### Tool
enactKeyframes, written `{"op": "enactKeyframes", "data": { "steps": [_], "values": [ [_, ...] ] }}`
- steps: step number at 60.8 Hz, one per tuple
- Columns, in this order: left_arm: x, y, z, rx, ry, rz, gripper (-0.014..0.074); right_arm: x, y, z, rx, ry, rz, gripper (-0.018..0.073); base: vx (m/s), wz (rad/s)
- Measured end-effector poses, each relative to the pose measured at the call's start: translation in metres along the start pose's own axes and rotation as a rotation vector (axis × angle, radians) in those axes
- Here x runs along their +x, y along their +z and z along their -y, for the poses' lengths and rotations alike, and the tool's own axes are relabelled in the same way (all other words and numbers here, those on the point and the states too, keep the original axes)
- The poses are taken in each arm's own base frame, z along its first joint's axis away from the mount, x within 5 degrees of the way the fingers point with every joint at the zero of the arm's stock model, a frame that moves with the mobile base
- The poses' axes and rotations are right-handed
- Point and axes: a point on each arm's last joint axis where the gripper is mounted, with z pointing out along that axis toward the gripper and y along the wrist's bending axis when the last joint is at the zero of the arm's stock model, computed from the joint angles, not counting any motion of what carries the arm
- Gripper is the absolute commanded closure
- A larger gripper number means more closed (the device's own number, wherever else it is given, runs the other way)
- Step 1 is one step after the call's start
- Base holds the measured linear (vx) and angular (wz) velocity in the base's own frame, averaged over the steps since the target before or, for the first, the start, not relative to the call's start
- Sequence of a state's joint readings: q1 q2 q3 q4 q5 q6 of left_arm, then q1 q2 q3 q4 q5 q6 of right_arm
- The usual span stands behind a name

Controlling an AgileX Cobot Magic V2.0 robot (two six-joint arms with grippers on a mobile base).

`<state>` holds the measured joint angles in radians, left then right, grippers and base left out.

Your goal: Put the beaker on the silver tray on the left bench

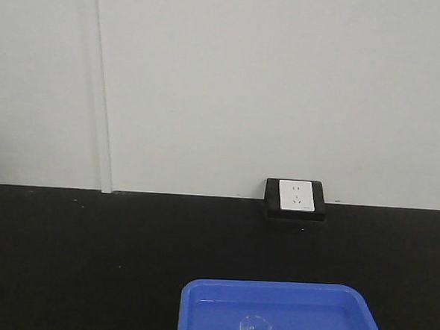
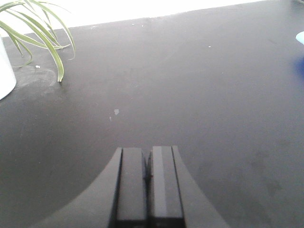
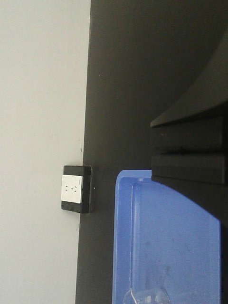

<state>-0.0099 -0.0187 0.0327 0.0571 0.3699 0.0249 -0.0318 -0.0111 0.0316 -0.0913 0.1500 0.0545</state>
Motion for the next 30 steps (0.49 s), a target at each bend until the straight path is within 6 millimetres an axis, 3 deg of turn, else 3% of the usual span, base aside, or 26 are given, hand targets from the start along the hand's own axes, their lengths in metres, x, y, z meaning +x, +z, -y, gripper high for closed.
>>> {"op": "enactKeyframes", "data": {
  "steps": [30],
  "values": [
    [0.0000, 0.0000, 0.0000, 0.000, 0.000, 0.000, 0.0595, 0.0000, 0.0000, 0.0000, 0.000, 0.000, 0.000, 0.0573, 0.00, 0.00]
  ]
}}
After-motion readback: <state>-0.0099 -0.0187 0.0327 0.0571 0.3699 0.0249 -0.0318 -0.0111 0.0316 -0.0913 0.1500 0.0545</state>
